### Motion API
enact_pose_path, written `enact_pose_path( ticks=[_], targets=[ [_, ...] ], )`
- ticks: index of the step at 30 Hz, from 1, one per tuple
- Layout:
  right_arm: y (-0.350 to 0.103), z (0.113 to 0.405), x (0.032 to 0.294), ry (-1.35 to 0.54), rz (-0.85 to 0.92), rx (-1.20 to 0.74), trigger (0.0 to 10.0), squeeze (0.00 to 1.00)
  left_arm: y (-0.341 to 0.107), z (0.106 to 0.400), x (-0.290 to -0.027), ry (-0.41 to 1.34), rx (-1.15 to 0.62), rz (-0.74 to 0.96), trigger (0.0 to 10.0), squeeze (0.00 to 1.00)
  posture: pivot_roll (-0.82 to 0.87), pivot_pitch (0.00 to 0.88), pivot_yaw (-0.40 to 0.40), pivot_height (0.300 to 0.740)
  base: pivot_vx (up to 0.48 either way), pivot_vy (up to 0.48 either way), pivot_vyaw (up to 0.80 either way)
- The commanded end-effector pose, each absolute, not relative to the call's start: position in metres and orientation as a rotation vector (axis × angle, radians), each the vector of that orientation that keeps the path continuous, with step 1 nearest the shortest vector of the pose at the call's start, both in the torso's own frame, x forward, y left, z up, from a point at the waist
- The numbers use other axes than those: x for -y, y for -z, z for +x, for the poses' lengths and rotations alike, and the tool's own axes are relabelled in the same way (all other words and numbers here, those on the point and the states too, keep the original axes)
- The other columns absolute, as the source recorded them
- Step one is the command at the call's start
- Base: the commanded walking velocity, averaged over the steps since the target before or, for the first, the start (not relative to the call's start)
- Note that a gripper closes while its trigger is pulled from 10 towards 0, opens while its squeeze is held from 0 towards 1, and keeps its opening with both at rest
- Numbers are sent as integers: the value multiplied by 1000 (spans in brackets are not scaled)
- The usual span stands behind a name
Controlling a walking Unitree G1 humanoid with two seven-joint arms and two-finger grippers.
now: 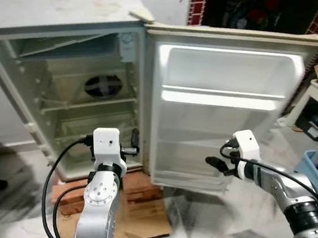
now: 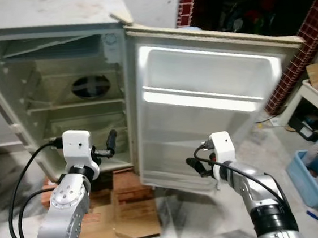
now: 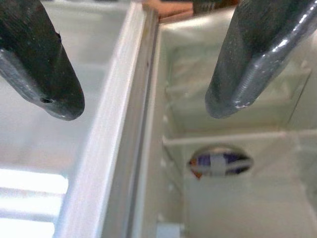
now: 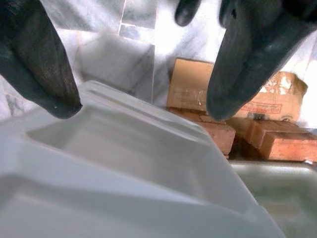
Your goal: Restocking fridge
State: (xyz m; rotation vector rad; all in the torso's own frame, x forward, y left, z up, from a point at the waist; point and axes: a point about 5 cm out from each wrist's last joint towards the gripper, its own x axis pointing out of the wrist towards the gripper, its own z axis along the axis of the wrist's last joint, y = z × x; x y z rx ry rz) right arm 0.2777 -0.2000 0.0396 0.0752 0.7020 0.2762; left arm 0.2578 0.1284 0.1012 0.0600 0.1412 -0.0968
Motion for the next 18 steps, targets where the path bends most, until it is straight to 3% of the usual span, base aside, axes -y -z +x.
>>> enact_pose_path(
  ticks=[1,13,18],
  targets=[
    [-48,286,211,-238,34,-666,10000,0,-108,262,-126,103,-114,66,10000,0,72,0,-74,740,0,-480,0],
    [-65,310,218,-162,40,-520,10000,0,-106,261,-133,51,-137,80,10000,0,83,0,-76,740,22,-461,0],
    [-77,322,211,-149,15,-398,10000,0,-102,261,-138,0,-169,61,10000,0,86,0,-78,740,379,-52,0]
  ],
)
